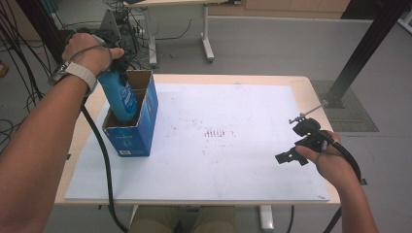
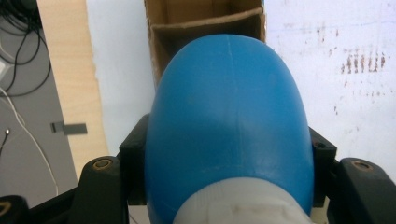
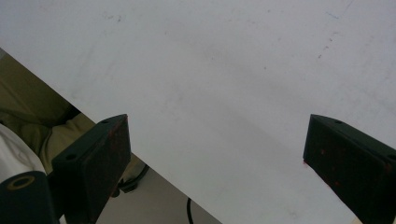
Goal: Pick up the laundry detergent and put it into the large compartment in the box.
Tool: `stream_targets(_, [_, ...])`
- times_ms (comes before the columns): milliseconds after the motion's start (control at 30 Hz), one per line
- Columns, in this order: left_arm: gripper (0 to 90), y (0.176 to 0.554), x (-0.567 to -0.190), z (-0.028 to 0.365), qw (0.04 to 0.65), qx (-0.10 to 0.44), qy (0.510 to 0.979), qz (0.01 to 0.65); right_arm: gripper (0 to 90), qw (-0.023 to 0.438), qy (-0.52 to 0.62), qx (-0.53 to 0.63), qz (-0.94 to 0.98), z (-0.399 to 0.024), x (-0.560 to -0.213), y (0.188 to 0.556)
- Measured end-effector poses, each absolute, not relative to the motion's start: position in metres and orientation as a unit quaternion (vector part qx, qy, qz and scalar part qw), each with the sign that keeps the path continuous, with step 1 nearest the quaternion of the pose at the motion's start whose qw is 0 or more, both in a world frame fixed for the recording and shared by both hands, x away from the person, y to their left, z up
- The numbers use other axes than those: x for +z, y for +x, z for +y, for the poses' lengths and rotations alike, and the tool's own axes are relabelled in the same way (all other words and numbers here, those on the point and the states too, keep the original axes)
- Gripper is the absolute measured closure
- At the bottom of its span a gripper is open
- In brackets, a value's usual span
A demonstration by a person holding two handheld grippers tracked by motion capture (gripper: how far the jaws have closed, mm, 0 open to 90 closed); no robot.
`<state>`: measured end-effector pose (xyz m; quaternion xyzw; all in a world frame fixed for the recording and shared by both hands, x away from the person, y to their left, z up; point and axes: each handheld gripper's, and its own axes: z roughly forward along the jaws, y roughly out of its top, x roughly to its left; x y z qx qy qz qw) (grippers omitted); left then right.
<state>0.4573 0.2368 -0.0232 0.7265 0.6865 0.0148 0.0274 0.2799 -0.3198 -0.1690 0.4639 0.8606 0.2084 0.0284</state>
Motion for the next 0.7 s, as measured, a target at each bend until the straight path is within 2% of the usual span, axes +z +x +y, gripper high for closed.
stream_targets(700, [38.1, 0.460, -0.079, 0.237, 0.029, 0.023, 0.732, 0.681, 7.5, 0.019, 0.469, 0.209, 0.858, -0.323, -0.181, 0.282])
